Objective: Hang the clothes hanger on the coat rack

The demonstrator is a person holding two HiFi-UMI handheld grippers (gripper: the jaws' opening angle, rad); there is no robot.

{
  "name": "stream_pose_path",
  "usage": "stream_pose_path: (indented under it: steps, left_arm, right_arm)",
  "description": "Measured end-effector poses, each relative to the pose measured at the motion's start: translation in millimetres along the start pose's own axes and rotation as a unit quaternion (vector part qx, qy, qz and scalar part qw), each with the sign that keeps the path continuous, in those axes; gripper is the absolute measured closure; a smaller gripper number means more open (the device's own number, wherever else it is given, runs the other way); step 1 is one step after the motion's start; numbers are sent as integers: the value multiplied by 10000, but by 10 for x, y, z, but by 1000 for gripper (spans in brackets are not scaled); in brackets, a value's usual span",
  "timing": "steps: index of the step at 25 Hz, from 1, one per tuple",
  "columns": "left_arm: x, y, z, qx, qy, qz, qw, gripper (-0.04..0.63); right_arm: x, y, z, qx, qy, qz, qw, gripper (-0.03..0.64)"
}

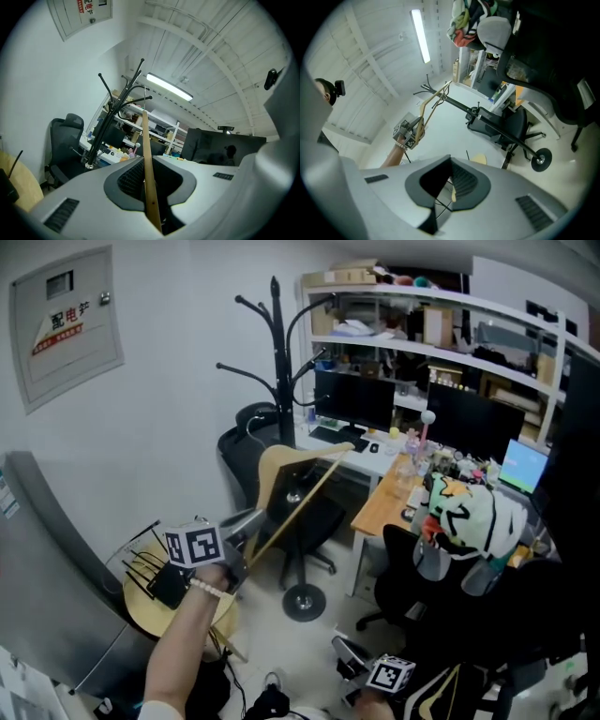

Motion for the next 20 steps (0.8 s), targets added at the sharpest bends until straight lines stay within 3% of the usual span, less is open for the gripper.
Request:
stream_pose_path:
  steps: [12, 20]
  left_arm:
    - [446, -573, 666, 75, -148, -775, 9969, 545]
    - [780, -946, 1068, 543, -319, -1029, 9927, 545]
  right_arm:
    - [-270, -501, 511, -493, 174, -459, 9976, 617]
    - [-386, -932, 706, -704, 258, -678, 9949, 617]
Point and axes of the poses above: the fingertips, and each gripper's own axes: y backward along the fingers, x to its left, z out of its top, the point moved 4 cm from there along y, backward along the fingers
